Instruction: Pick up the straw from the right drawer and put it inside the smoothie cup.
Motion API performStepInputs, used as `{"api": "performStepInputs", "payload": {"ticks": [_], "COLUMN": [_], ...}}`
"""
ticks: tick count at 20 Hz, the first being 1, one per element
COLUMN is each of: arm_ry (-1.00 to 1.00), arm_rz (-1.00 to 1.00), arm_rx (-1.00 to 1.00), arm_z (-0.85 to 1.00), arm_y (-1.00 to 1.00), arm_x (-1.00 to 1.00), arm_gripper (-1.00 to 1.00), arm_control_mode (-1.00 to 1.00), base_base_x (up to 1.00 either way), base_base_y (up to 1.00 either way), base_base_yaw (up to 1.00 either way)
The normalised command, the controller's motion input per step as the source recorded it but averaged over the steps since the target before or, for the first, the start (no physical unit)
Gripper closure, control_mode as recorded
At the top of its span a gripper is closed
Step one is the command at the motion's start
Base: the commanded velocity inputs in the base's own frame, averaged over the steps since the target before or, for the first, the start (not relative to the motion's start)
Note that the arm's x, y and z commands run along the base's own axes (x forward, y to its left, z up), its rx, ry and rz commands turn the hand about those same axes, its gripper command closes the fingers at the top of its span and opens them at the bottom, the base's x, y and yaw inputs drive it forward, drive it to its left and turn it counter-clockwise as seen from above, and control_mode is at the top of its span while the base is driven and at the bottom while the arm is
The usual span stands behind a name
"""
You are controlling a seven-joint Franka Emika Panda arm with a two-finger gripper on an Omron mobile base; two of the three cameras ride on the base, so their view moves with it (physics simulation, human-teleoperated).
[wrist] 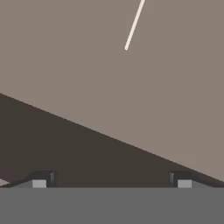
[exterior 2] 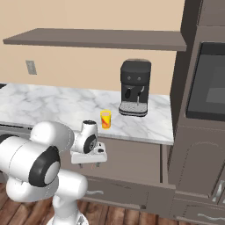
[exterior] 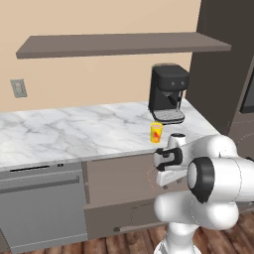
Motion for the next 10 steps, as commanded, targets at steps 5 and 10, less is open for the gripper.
{"api": "performStepInputs", "payload": {"ticks": [5,10], "arm_ry": [0.0,0.0], "arm_rz": [0.08,0.01], "arm_rx": [0.04,0.02], "arm_z": [0.42,0.0], "arm_y": [0.0,0.0], "arm_x": [0.16,0.33], "arm_gripper": [-1.0,-1.0], "arm_control_mode": [-1.0,-1.0], "base_base_x": [0.0,0.0], "base_base_y": [0.0,0.0], "base_base_yaw": [0.0,0.0]}}
